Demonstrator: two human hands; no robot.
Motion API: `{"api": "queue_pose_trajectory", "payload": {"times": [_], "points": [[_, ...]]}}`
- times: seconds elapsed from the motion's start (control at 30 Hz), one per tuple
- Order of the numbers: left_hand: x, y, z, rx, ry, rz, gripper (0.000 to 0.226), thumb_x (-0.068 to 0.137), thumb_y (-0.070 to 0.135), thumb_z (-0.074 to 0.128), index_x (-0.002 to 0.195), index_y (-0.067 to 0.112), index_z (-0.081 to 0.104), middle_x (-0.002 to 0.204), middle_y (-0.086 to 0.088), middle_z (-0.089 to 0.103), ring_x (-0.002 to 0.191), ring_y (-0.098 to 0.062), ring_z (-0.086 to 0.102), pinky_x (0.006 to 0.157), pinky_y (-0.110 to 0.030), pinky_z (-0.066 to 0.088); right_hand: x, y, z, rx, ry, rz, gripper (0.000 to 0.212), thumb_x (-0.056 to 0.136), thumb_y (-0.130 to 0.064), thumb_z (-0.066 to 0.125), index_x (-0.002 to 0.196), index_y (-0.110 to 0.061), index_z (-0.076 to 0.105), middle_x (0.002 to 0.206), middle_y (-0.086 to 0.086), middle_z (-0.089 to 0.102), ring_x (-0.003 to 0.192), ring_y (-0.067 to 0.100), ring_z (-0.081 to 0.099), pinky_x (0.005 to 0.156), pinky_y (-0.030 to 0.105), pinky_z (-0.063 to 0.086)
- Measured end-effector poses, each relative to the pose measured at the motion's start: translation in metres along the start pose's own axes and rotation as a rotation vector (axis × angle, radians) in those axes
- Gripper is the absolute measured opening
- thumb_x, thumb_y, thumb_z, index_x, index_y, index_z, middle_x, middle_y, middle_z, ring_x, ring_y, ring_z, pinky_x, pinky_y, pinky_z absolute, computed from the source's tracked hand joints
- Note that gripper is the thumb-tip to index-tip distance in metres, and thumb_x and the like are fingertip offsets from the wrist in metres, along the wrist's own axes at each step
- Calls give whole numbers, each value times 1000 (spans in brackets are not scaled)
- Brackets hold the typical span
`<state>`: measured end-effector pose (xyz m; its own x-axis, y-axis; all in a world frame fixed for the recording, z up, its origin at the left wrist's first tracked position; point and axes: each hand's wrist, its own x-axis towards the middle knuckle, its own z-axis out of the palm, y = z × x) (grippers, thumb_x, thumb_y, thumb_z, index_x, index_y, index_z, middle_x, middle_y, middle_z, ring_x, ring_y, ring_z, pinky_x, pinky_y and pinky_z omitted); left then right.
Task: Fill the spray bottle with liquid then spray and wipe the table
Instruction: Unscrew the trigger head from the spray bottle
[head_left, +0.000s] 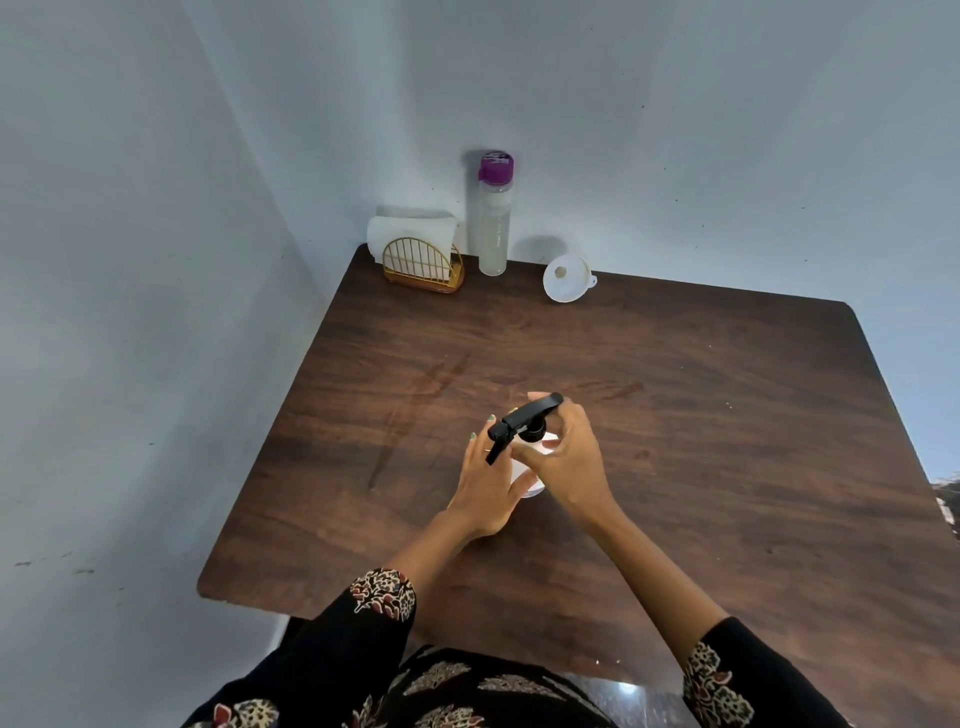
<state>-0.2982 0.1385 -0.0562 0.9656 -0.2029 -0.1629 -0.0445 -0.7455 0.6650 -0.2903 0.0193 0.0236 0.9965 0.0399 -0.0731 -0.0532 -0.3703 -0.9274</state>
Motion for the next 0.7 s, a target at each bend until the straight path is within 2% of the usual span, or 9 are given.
{"api": "queue_pose_trajectory", "payload": {"times": [0.07,0.13,0.27,0.33,0.4,0.47,0.57,0.63,0.7], "points": [[0,-1,1,-18,-14,-6,64,94,51,34,147,18,20,155,1,22,146,-18,5,118,-47,8,1,-3,2,-9,83,4,50,69,-11,80,108,-23,50,100,-13,58,95,5,58,78,22,49],[-3,3,-1,-36,-11,-5,60,96,45,38,146,15,20,155,-1,22,146,-18,3,118,-45,7,-2,-3,5,-26,115,-4,50,71,-10,79,107,-21,47,94,-20,57,91,2,57,76,14,45],[-7,12,-8,-62,-30,-54,59,98,38,39,145,9,21,156,-4,17,145,-23,2,118,-44,9,-13,0,4,48,56,-39,55,82,-3,67,128,-20,41,110,-27,54,105,-7,52,84,-1,37],[-5,8,-5,-48,-26,-37,58,96,42,38,142,8,26,153,-6,24,145,-24,9,118,-45,11,-14,0,3,61,13,-38,63,83,-4,66,135,-23,36,119,-24,52,111,-7,49,89,0,36],[-2,2,0,-3,-23,-21,63,91,52,30,142,14,28,151,-3,31,145,-21,12,118,-46,9,-12,-1,5,57,29,-21,69,77,-9,73,132,-27,36,123,-17,51,110,-3,51,90,7,40],[1,-1,3,20,-17,-19,70,85,59,22,142,18,29,150,1,34,145,-19,15,118,-46,10,-10,-2,9,29,99,-6,69,70,-11,79,122,-31,39,118,-10,54,104,5,56,87,19,47],[1,1,1,21,-31,-10,78,83,63,16,140,11,28,150,-4,34,145,-20,17,118,-46,7,-6,-2,9,-38,145,-22,61,69,-10,79,110,-31,38,103,-7,61,96,11,62,84,35,52],[-1,2,-1,-9,-41,-12,71,89,57,23,143,10,22,154,-6,24,146,-20,8,119,-45,4,-7,1,7,-55,119,-55,61,74,-9,76,119,-26,39,108,-5,61,101,13,61,89,36,51],[-2,5,-3,-38,-46,-41,62,95,46,33,144,10,20,155,-4,20,145,-23,6,119,-46,6,-10,3,5,-55,83,-83,67,80,-6,70,134,-21,34,112,-11,59,108,9,59,93,29,47]]}}
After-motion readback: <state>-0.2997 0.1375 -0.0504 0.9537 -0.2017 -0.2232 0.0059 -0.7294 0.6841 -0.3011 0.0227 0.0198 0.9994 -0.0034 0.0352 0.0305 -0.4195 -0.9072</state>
